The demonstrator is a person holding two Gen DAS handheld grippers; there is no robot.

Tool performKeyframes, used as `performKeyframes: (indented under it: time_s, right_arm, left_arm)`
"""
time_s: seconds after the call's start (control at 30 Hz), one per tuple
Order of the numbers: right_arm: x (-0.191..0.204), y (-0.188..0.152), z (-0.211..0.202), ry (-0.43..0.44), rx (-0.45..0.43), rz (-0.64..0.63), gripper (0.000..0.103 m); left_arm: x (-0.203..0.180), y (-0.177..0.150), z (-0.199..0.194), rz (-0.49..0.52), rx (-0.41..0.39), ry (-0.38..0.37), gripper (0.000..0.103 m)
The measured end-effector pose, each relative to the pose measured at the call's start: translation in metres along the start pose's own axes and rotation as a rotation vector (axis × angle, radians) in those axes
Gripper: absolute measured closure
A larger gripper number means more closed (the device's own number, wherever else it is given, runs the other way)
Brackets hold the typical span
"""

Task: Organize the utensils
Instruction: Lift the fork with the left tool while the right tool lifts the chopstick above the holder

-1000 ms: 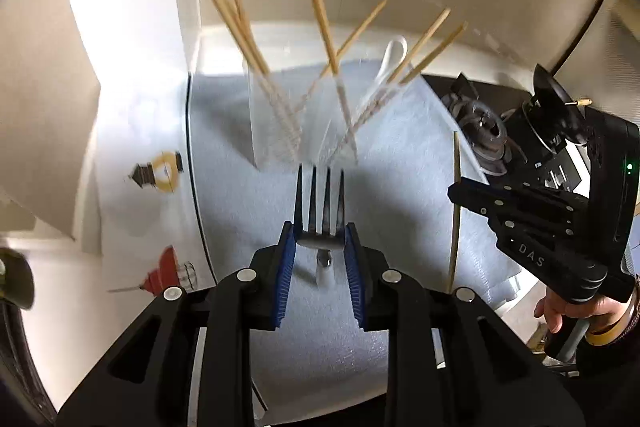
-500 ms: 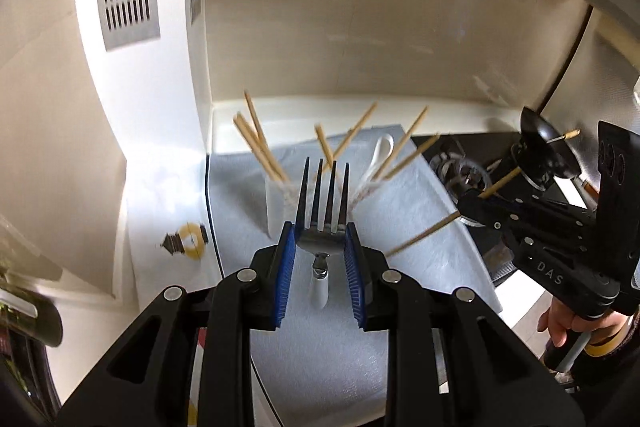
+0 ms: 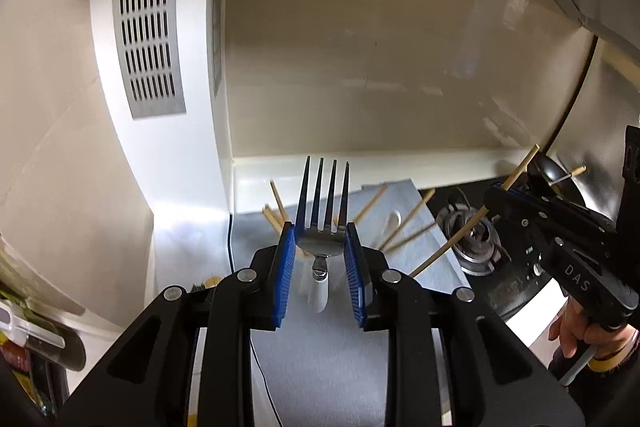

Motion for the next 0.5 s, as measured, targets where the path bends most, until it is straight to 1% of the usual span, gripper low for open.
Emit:
performKeyframes:
  time_s: [0.23,0.5]
  right_arm:
    - [-0.001,0.023,0.004,-0.007,-0.038,-0.013,0.096]
    - [-0.005,0.046,0.009,-0.028,-0.075,-0.028,0.097]
  left_arm:
    - [-0.001,0.034,-0.011,-0.008,-0.081,0.0,0.078]
    - [-0.007,0.063,-0.011,-0.01,-0.143,-0.008,0.079]
Point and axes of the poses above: each gripper's, at about its wrist camera, not at the fingertips, and z roughly the way its jaws point, x to its left, y to its top, the point moved 8 cm from there along z, roughly the way its jaws point, and after that the axes turned 10 degrees about y, right-handed, at the moved point
